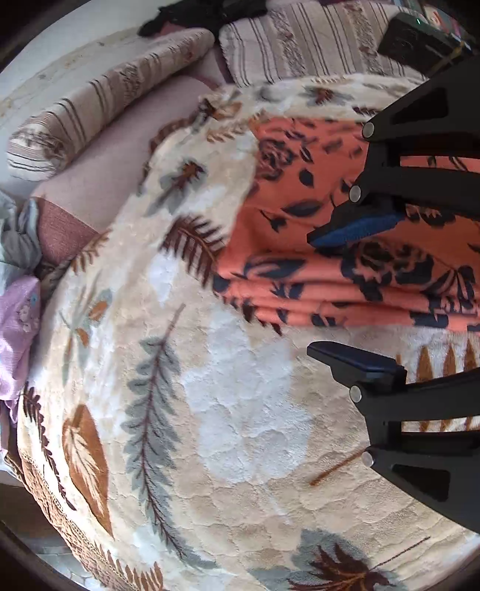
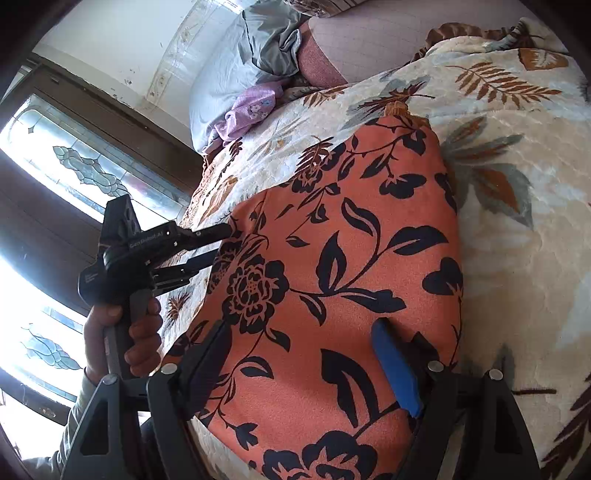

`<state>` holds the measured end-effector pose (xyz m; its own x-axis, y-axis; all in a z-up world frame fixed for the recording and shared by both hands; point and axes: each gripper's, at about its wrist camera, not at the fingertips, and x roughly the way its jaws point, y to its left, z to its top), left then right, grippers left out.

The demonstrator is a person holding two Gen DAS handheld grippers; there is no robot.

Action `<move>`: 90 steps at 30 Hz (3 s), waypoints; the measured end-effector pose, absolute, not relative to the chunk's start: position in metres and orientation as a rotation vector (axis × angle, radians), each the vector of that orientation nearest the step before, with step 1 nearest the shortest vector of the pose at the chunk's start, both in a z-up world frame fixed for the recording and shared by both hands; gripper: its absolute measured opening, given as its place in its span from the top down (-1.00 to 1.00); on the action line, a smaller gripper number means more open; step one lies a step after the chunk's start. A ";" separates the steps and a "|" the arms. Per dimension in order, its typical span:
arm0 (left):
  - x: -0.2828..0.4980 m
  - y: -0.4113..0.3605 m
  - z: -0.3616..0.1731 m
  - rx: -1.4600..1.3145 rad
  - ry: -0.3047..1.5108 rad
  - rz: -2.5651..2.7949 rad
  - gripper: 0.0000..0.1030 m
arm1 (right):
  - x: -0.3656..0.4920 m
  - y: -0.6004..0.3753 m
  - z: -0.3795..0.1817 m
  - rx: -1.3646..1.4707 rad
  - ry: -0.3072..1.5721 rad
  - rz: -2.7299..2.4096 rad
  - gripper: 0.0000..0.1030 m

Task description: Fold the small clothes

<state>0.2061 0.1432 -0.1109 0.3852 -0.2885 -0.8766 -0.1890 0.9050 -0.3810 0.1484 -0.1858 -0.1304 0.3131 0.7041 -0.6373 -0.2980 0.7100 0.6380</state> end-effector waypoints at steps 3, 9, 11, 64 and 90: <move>0.192 0.154 -0.111 -0.548 1.166 -0.051 -0.08 | 0.150 -0.185 -0.129 0.442 1.077 0.684 -0.57; 0.128 0.140 -0.078 -0.514 1.060 -0.141 -0.10 | 0.154 -0.185 -0.130 0.457 1.090 0.676 -0.58; 0.113 0.130 -0.094 -0.454 1.130 -0.126 -0.10 | 0.154 -0.184 -0.130 0.455 1.087 0.669 -0.58; 0.053 0.105 -0.104 -0.234 1.020 -0.020 -0.30 | 0.141 -0.176 -0.132 0.411 1.033 0.661 -0.58; 0.053 0.098 -0.111 -0.151 1.013 0.036 -0.55 | 0.131 -0.182 -0.134 0.401 0.957 0.681 -0.58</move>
